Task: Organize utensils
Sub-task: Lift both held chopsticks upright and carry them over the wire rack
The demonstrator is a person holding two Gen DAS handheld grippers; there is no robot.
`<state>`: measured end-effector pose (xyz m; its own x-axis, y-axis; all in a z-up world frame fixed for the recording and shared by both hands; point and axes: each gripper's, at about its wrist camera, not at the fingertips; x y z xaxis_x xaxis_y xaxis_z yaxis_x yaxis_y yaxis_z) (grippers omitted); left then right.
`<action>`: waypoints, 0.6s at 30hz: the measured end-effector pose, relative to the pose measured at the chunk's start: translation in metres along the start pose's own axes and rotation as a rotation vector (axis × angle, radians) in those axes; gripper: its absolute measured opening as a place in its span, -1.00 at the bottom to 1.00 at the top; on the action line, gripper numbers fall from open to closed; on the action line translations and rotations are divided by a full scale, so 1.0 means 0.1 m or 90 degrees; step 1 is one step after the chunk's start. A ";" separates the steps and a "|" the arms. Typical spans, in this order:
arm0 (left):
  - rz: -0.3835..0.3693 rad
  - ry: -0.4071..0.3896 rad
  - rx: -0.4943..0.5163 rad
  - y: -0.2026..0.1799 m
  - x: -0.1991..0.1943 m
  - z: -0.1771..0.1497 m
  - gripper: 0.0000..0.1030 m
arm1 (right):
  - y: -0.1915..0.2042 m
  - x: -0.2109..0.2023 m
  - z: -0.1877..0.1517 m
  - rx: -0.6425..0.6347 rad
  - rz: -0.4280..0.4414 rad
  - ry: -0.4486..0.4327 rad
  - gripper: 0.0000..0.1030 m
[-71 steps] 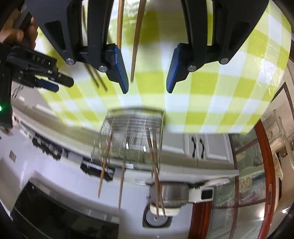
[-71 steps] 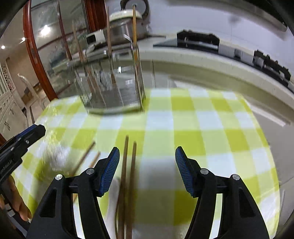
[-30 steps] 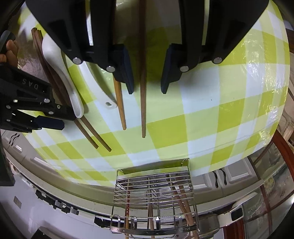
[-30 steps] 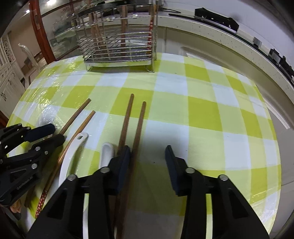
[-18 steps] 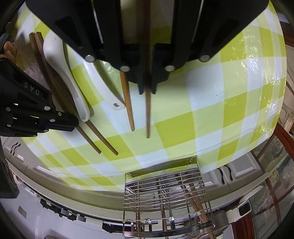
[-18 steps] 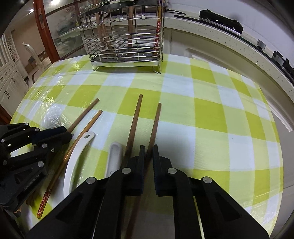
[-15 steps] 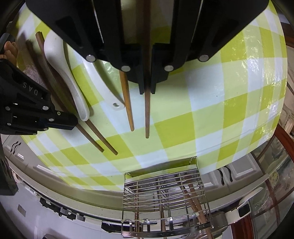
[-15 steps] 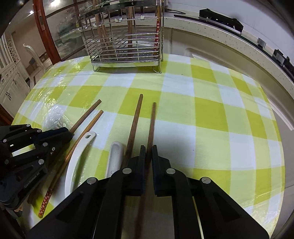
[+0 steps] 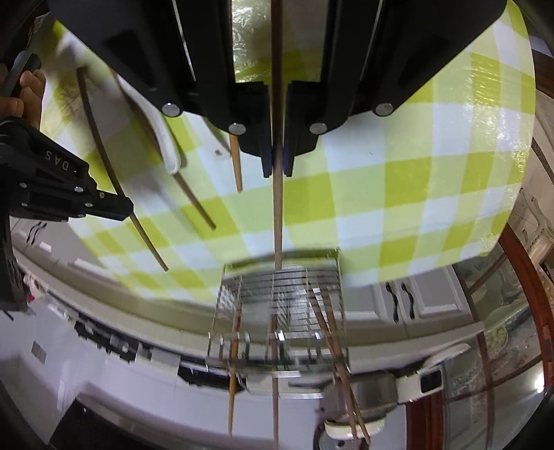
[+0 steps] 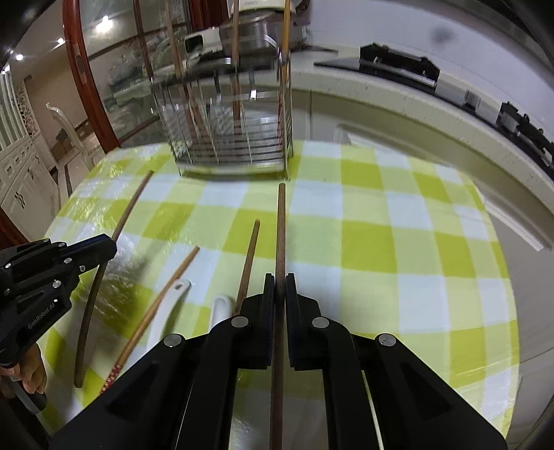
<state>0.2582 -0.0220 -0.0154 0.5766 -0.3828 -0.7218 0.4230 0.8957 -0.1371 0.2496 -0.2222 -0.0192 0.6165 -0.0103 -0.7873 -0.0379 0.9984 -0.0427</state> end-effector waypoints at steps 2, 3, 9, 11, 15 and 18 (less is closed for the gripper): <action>0.003 -0.019 -0.002 0.00 -0.10 0.04 -0.88 | -0.01 -0.07 0.04 0.003 0.001 -0.011 -0.87; 0.004 -0.031 -0.004 0.00 -0.16 0.06 -0.88 | -0.03 -0.13 0.06 0.006 0.000 -0.019 -0.87; 0.011 -0.085 -0.014 0.02 -0.43 0.13 -0.88 | -0.06 -0.39 0.16 0.010 -0.009 -0.062 -0.87; 0.013 -0.101 -0.016 0.02 -0.50 0.15 -0.88 | -0.08 -0.45 0.19 0.013 -0.011 -0.072 -0.87; 0.018 -0.133 -0.017 0.01 -0.66 0.17 -0.88 | -0.10 -0.59 0.21 0.018 -0.019 -0.101 -0.87; 0.020 -0.143 -0.018 0.00 -0.73 0.18 -0.88 | -0.12 -0.67 0.23 0.019 -0.018 -0.114 -0.87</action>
<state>0.2289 0.0015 0.0497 0.7315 -0.3924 -0.5576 0.3842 0.9128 -0.1384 0.2267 -0.2319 0.0478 0.7475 -0.0308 -0.6635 0.0029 0.9991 -0.0431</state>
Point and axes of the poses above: each gripper's, at about its wrist camera, not at the fingertips, and x roughly the way its jaws point, y to its left, z to its top, and after that the axes turned 7 degrees about -z, right-handed
